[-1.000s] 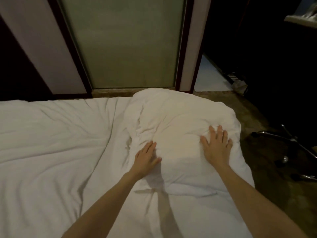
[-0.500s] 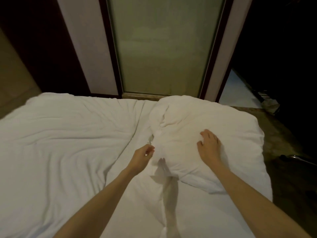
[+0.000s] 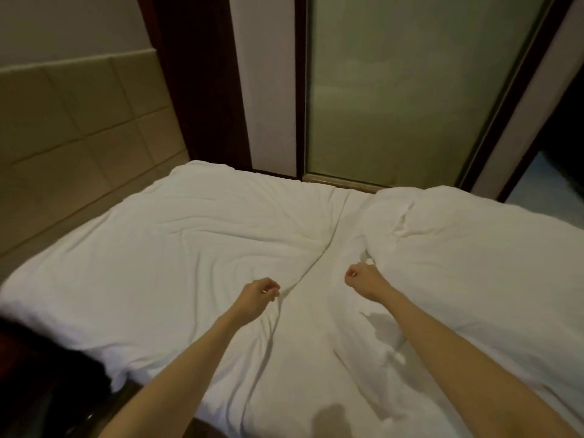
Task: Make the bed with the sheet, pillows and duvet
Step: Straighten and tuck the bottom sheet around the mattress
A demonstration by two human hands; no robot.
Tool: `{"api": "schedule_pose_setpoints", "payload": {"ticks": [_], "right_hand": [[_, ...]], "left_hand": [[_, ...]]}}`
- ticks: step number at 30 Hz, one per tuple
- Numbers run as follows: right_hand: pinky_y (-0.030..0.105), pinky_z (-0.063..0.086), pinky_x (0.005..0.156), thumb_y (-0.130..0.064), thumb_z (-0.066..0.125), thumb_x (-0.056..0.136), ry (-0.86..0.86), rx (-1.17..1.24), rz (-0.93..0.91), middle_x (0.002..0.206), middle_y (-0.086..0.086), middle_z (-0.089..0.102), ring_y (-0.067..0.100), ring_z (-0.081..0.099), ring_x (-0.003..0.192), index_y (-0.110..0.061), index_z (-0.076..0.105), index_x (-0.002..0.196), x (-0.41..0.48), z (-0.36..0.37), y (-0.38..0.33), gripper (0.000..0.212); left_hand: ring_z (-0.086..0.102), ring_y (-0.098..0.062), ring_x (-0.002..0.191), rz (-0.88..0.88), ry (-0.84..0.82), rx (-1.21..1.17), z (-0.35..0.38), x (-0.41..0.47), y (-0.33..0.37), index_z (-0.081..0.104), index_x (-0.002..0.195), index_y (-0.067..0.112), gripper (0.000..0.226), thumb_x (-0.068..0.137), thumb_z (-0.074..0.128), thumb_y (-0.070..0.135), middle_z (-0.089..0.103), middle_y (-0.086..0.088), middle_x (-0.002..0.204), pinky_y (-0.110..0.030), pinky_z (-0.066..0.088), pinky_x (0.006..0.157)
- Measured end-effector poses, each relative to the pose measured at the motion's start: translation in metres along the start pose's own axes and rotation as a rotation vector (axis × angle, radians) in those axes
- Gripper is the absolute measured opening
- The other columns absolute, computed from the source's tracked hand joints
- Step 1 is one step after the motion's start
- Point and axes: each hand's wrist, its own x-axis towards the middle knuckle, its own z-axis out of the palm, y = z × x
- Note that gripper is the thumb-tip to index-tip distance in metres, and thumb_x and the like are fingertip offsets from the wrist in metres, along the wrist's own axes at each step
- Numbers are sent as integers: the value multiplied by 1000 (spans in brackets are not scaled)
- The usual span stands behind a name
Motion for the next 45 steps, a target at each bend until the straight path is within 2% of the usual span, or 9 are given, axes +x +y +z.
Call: {"api": "schedule_pose_setpoints", "payload": {"ticks": [2,7,13,17,23,29,34,38,45], "right_hand": [[26,43,77,-18,53,90,-60,-21,-20,114,15,62,26,59,97,-5,66,104,3,25,-22,24],[31,48,79,-17,51,90,-119,-52,-25,109,15,63,26,60,91,-4,66,101,3,88,-80,23],[26,41,71,-14,52,89,-179,-76,-50,104,14,66,21,55,84,-6,66,92,2,156,-140,16],[28,47,79,-13,53,88,-211,-64,-41,105,13,66,22,59,88,-4,67,97,10,181,-169,19],[24,40,74,-15,52,87,-265,-84,-54,110,13,65,21,59,90,-9,67,98,41,207,-205,19],[23,40,75,-12,53,87,-331,-62,-93,111,14,65,19,57,88,-5,68,101,94,246,-248,22],[22,40,72,-12,51,88,-353,5,-124,108,14,65,22,60,89,-4,69,101,143,273,-293,23],[21,43,61,-9,51,88,-370,59,-129,98,14,68,20,60,83,-1,69,97,169,292,-317,21],[34,51,78,-7,52,88,-388,134,28,92,11,64,24,61,84,-7,65,85,192,322,-328,13]], "left_hand": [[65,-17,87,-30,-11,5,-22,-10,-29,64,104,11,15,96,52,14,68,-5,97,-15,46,70],[66,-19,86,-76,-30,-28,-74,-35,-94,62,97,16,10,97,51,15,68,-2,92,-32,50,85],[65,-17,84,-168,-17,-36,-125,-63,-171,61,99,12,14,98,47,15,68,-6,96,-13,46,68],[65,-20,84,-257,28,-80,-142,-73,-208,61,98,11,16,98,45,13,68,-7,93,-16,47,68],[65,-23,84,-350,86,-173,-159,-71,-245,61,96,10,16,98,45,14,68,-7,90,-30,51,79],[62,-15,77,-409,139,-188,-190,-43,-277,60,94,12,16,99,45,14,65,-1,84,-23,49,73],[64,-19,79,-464,213,-186,-232,-9,-304,60,94,12,14,97,47,12,67,-7,88,-21,50,72],[62,-16,77,-506,252,-188,-259,14,-326,59,99,11,15,98,43,11,67,-5,91,-13,45,64],[63,-21,86,-551,220,-178,-289,41,-366,57,104,13,14,97,44,11,65,-8,101,-25,46,74]]}}
